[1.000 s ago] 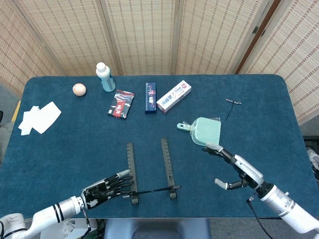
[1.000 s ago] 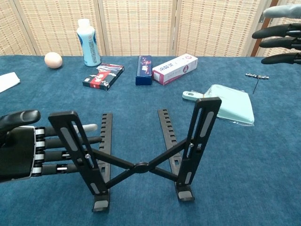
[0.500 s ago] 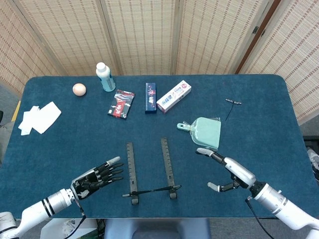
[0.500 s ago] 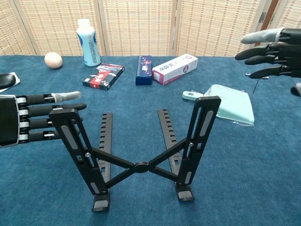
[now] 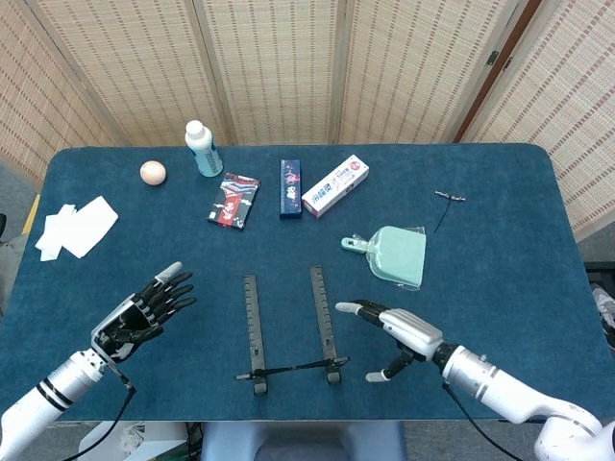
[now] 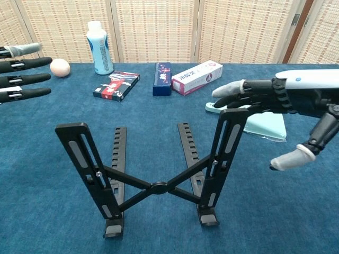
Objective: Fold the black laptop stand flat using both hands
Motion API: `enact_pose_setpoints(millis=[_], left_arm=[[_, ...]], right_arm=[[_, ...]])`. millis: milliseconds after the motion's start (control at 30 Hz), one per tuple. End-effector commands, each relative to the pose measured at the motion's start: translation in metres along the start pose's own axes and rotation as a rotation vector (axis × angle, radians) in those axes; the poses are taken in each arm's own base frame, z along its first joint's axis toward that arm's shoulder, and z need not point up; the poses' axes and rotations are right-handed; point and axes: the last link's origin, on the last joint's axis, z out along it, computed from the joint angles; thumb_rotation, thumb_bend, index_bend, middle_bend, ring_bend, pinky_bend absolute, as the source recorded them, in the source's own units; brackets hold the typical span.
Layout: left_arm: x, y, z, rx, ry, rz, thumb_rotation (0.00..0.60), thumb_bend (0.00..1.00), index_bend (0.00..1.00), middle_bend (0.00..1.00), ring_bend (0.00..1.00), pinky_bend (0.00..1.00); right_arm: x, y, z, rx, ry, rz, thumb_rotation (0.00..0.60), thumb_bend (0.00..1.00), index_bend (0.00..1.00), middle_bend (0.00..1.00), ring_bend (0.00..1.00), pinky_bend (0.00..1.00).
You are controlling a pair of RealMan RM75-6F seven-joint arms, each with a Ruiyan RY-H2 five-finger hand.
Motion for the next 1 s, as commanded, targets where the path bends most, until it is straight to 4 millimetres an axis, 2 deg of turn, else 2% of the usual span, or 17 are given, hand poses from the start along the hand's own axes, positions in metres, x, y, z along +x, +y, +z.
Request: enact_pose_setpoints(millis=[33, 267, 467, 567, 667, 800, 1000], left_arm=[[-0.002, 0.004, -0.002, -0.019, -0.002, 0.014, 0.6, 0.11, 0.0, 0.07, 0.05, 0.08], [-0.003, 0.011, -0.008, -0.055, 0.005, 0.046, 0.6, 0.11, 0.0, 0.07, 0.05, 0.07], [0.0, 0.018, -0.015, -0.084, 0.024, 0.106, 0.6, 0.11, 0.0, 0.07, 0.05, 0.07], [0.002, 0.022, -0.018, -0.098, 0.036, 0.149, 0.6, 0.11, 0.0, 0.07, 0.05, 0.07], [0.006, 0.026, -0.019, -0.108, 0.057, 0.211, 0.6, 0.11, 0.0, 0.07, 0.05, 0.07], [0.01, 0.032, -0.019, -0.118, 0.074, 0.31, 0.6, 0.11, 0.0, 0.07, 0.05, 0.07], [0.023, 0.042, -0.009, -0.083, 0.119, 0.616, 0.6, 0.11, 0.0, 0.07, 0.05, 0.07]], right_arm=[[-0.006, -0.01, 0.025, 0.016, -0.013, -0.019, 0.6, 0.0, 0.0, 0.1, 0.0, 0.1], [-0.012, -0.02, 0.066, 0.022, -0.007, 0.012, 0.6, 0.0, 0.0, 0.1, 0.0, 0.1], [-0.005, -0.023, 0.094, 0.03, 0.119, 0.054, 0.6, 0.02, 0.0, 0.09, 0.0, 0.09], [0.002, -0.021, 0.103, 0.018, 0.204, 0.074, 0.6, 0.02, 0.0, 0.05, 0.0, 0.05], [0.011, -0.021, 0.102, 0.019, 0.292, 0.072, 0.6, 0.03, 0.0, 0.0, 0.0, 0.03], [0.019, -0.026, 0.09, 0.058, 0.384, 0.017, 0.6, 0.03, 0.0, 0.0, 0.0, 0.02], [0.026, -0.028, 0.064, 0.095, 0.415, -0.199, 0.6, 0.03, 0.0, 0.0, 0.0, 0.01]])
